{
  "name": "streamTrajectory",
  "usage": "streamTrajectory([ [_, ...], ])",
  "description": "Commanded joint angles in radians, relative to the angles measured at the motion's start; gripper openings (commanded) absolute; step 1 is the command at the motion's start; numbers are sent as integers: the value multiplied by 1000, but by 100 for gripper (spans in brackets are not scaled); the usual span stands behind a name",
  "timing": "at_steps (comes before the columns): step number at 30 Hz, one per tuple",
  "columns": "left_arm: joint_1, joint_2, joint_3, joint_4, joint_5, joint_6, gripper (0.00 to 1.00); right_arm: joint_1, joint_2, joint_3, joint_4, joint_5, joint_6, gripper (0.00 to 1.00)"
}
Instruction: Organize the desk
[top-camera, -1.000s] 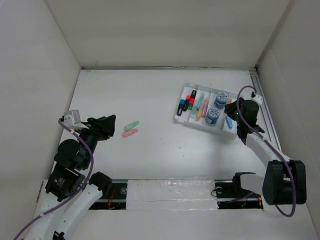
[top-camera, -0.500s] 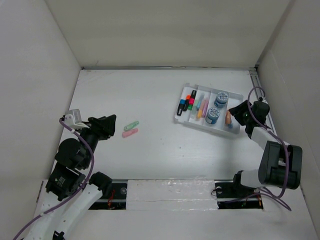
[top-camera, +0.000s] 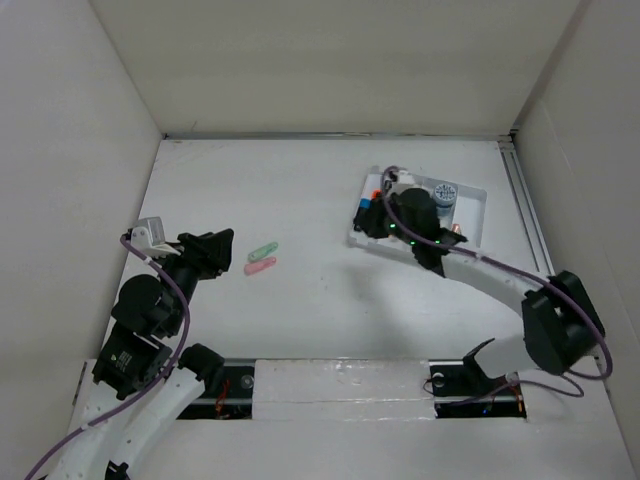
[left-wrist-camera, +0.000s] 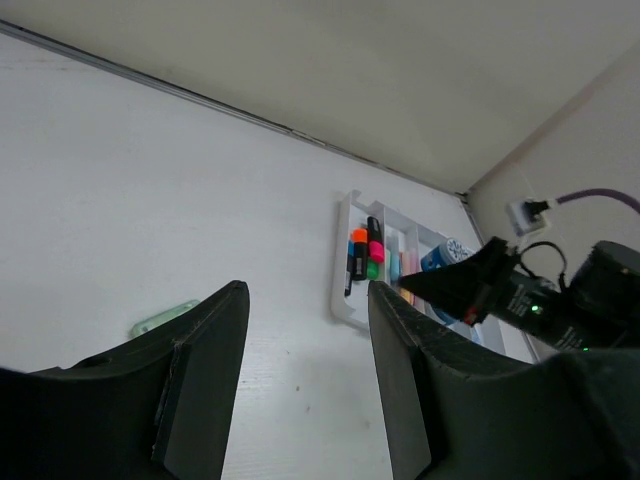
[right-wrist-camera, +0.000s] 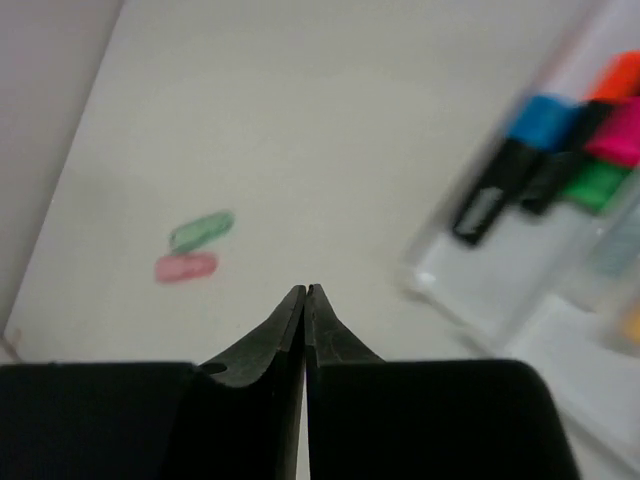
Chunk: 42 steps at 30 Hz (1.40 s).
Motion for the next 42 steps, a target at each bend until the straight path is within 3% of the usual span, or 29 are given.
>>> streamTrajectory([
  [1, -2, 3, -7, 41, 0, 10, 47, 178, 151, 128, -10, 70, -94, 9],
  [6, -2, -6, -7, 36, -6, 10, 47, 400, 398, 314, -36, 89, -158, 38],
  [12, -2, -13, -7, 38, -4, 10, 47, 513, 610, 533, -138, 167, -307, 66],
  [18, -2, -16, -5, 41, -3, 10, 47, 513, 756, 685, -235, 71, -415, 73],
  [29, -2, -13, -8, 38, 0, 10, 47, 522, 914, 851, -318, 33, -498, 83],
  [35, -2, -13, -7, 41, 2, 11, 47, 522, 992, 949, -338, 0, -502, 84],
  [42, -2, -13, -8, 42, 8, 11, 47, 563, 1003, 946, -298, -54, -499, 84],
])
